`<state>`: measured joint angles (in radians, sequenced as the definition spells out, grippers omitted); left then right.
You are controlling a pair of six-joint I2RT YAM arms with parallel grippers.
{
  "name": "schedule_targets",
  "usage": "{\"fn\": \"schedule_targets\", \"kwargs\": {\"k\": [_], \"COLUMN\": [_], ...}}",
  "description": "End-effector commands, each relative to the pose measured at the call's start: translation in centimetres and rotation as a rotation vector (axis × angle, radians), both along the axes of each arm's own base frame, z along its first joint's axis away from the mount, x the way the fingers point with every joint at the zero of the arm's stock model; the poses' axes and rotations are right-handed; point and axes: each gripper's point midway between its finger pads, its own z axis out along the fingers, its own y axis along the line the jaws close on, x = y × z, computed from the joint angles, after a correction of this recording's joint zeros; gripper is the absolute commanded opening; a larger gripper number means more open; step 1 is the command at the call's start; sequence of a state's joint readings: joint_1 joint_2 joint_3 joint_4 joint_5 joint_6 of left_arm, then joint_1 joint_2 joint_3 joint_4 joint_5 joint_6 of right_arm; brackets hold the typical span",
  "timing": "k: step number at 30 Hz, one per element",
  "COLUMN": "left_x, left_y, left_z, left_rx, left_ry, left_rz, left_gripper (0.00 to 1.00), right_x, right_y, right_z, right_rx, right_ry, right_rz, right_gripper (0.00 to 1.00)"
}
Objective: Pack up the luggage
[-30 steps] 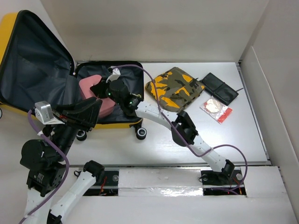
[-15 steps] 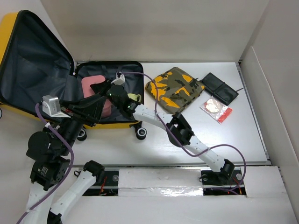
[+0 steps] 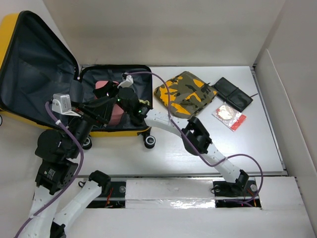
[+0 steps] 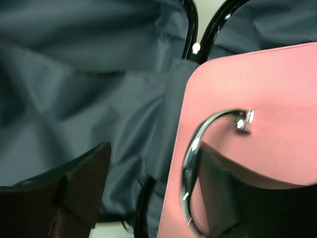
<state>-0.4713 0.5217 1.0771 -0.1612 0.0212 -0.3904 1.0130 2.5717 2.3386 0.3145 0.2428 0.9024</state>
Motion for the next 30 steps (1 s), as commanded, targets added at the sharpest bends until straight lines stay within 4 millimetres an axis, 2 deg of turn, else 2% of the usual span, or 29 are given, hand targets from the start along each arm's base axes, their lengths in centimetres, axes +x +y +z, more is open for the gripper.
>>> {"fn": "schedule_targets", "kwargs": {"k": [1, 2, 3, 4, 5, 6, 7, 8, 9, 10, 11, 12, 13, 14, 15, 16, 17, 18, 19, 20, 21, 22, 23, 24, 25, 26, 28, 29, 30], "left_x": [-0.1, 0.1, 0.1, 0.2, 0.3, 0.6, 0.7, 1.0, 1.1, 1.3, 1.8, 2.3, 2.7, 3.4, 3.9, 4.2, 5.3, 5.8, 6.2, 7.0, 7.4, 7.9, 8.8, 9.4, 10.0, 11.3, 11.6, 12.9, 13.1], "left_y": [0.2, 0.1, 0.0, 0.0, -0.1, 0.2, 0.3, 0.2, 0.1, -0.1, -0.7, -0.9, -1.3, -2.5, -2.9, -3.3, -3.9, -4.2, -4.5, -5.6, -6.2, -6.8, -7.9, -8.7, -9.5, -10.5, -13.4, -14.7, -16.0], "left_z": [2.1, 2.2, 2.2, 2.2, 2.4, 2.4, 2.4, 2.6, 2.6, 2.6, 2.2, 1.9, 1.6, 0.5, 0.4, 0.0, -1.3, -1.7, -2.3, -3.8, -4.6, -4.6, -6.8, -7.7, -8.0, -10.5, -12.0, -13.4, -14.0], "left_rx": [-0.017, -0.017, -0.020, -0.020, -0.023, -0.031, -0.034, -0.036, -0.038, -0.043, -0.038, -0.038, -0.040, -0.023, -0.029, -0.032, -0.020, -0.019, -0.017, -0.014, -0.016, -0.031, -0.020, -0.035, -0.050, -0.036, -0.019, 0.002, 0.018], "left_ry": [-0.038, -0.031, -0.028, -0.024, -0.024, -0.017, -0.016, -0.012, -0.009, -0.005, 0.011, 0.023, 0.038, 0.068, 0.071, 0.083, 0.120, 0.135, 0.153, 0.198, 0.216, 0.207, 0.260, 0.288, 0.286, 0.350, 0.386, 0.423, 0.436], "left_rz": [0.007, 0.006, 0.005, 0.005, 0.004, 0.023, 0.032, 0.033, 0.032, 0.027, 0.013, 0.011, 0.002, -0.038, -0.044, -0.055, -0.055, -0.055, -0.062, -0.094, -0.113, -0.130, -0.158, -0.180, -0.204, -0.217, -0.247, -0.222, -0.230], "left_gripper": [0.35, 0.35, 0.35, 0.35, 0.35, 0.35, 0.35, 0.35, 0.35, 0.35, 0.35, 0.35, 0.35, 0.35, 0.35, 0.35, 0.34, 0.31, 0.30, 0.29, 0.27, 0.24, 0.19, 0.07, 0.01, 0.00, 0.00, 0.00, 0.00], "right_x": [-2.5, -2.7, -2.8, -2.4, -2.4, -1.9, -2.6, -1.2, -1.0, -1.4, -1.4, -0.8, -0.7, -1.2, -0.5, -0.5, -1.2, -0.7, -0.8, -0.9, -1.5, -1.1, -1.1, -1.8, -2.0, -1.8, -2.9, -3.0, -3.4], "right_y": [-3.1, -3.6, -5.2, -6.1, -6.6, -7.8, -9.4, -10.8, -11.8, -13.7, -14.9, -16.5, -17.9, -19.5, -20.9, -21.9, -23.5, -25.3, -26.7, -28.1, -30.1, -32.5, -34.0, -35.8, -37.1, -39.4, -42.0, -43.7, -44.8], "right_z": [12.0, 12.8, 15.3, 15.7, 13.9, 13.7, 15.8, 13.2, 12.8, 14.8, 14.8, 11.6, 11.9, 13.4, 11.7, 10.9, 12.3, 12.0, 9.1, 8.5, 9.8, 6.8, 5.8, 6.7, 6.0, 3.6, 3.6, 2.1, 1.8], "right_rx": [0.082, 0.073, 0.084, 0.059, 0.011, -0.007, 0.002, -0.061, -0.083, -0.067, -0.070, -0.126, -0.125, -0.118, -0.166, -0.211, -0.211, -0.240, -0.315, -0.338, -0.333, -0.402, -0.423, -0.415, -0.435, -0.479, -0.506, -0.537, -0.550], "right_ry": [-0.199, -0.216, -0.249, -0.267, -0.249, -0.249, -0.279, -0.254, -0.252, -0.284, -0.292, -0.264, -0.279, -0.300, -0.292, -0.292, -0.315, -0.319, -0.298, -0.294, -0.317, -0.280, -0.263, -0.280, -0.275, -0.239, -0.241, -0.213, -0.208], "right_rz": [0.006, 0.002, -0.010, -0.031, -0.038, -0.072, -0.089, -0.116, -0.126, -0.143, -0.156, -0.176, -0.192, -0.200, -0.198, -0.203, -0.216, -0.253, -0.262, -0.278, -0.303, -0.327, -0.343, -0.354, -0.362, -0.384, -0.407, -0.429, -0.443], "right_gripper": [0.78, 0.81, 0.84, 0.85, 0.85, 0.86, 0.89, 0.90, 0.90, 0.89, 0.87, 0.84, 0.83, 0.79, 0.50, 0.34, 0.21, 0.05, 0.01, 0.00, 0.00, 0.00, 0.00, 0.00, 0.00, 0.00, 0.00, 0.00, 0.00]}}
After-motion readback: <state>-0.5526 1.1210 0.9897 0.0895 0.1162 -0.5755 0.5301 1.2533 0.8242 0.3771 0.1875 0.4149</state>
